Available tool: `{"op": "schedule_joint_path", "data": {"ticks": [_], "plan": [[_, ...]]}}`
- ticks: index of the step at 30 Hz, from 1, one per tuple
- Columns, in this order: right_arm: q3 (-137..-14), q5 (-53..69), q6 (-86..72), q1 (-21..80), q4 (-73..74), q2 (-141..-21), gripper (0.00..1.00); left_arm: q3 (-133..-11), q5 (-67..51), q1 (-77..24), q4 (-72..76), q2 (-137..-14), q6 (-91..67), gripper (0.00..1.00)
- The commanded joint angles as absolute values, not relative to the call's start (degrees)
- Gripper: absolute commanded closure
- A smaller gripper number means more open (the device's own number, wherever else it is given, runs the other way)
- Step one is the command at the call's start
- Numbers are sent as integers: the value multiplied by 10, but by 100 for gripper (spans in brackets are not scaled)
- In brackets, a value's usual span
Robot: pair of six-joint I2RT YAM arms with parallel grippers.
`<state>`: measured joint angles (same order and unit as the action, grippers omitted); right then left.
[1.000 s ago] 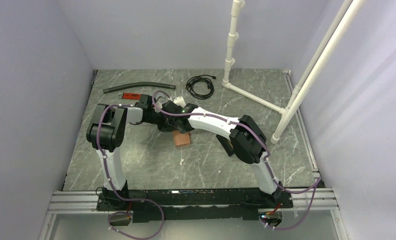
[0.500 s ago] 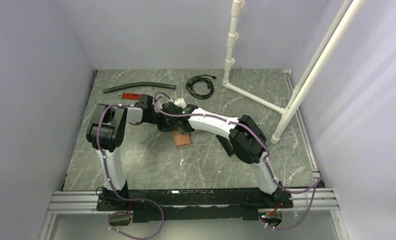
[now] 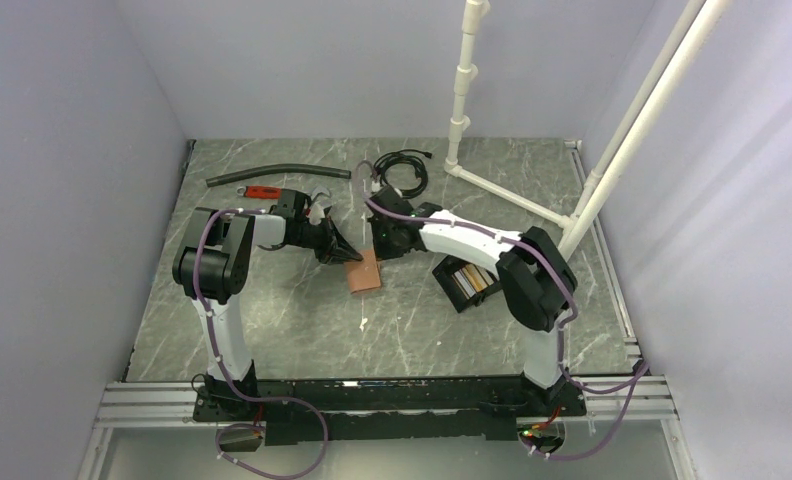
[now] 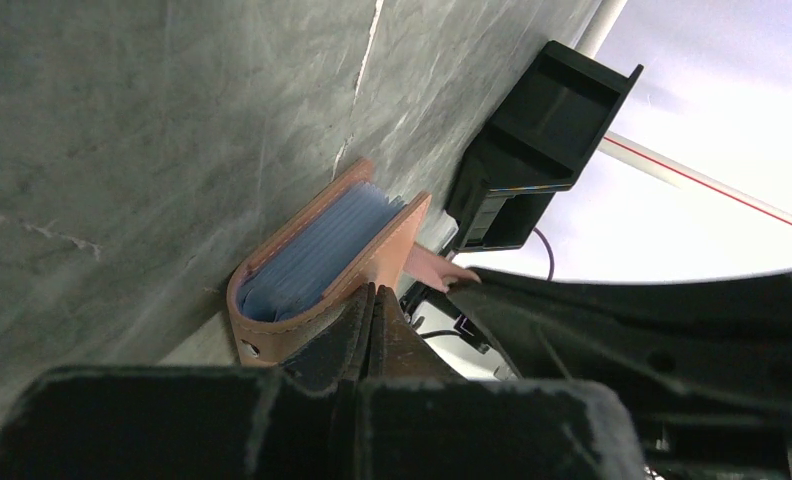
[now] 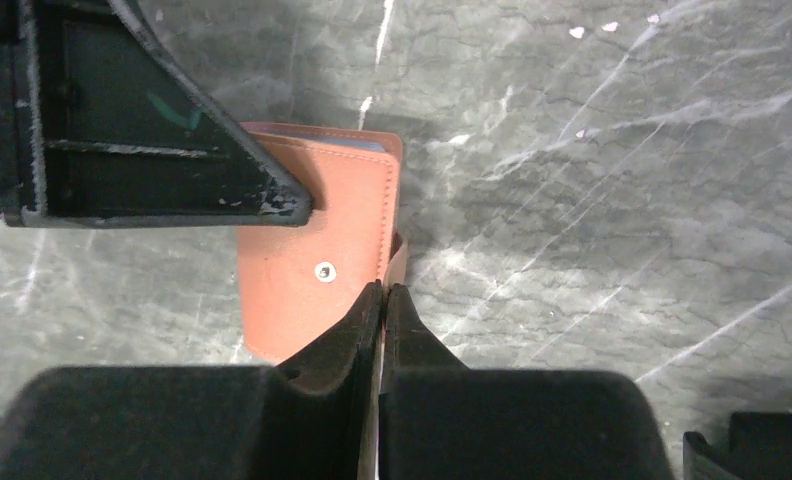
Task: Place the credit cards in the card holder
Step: Close the card holder at the center of the board.
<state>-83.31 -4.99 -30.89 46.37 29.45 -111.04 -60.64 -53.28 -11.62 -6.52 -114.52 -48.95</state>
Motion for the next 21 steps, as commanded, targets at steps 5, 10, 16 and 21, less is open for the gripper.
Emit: {"op": "schedule_joint_path", "data": {"ticks": [5,10,16,21], "plan": [[-767,148,-367,415,143,-1089,100,-592,-526,-120,-58,-1151,-490,100],[-750,187,-388,409,97,-1095,100,-589,-526,-121,-53,-1154,-494,100],[-758,199,-387,409,106,-1116,98,-589,-525,-122,-55,-1153,-492,100],[-756,210,-381,409,110,-1127,93,-590,-525,-122,-54,-1151,-492,100]]}}
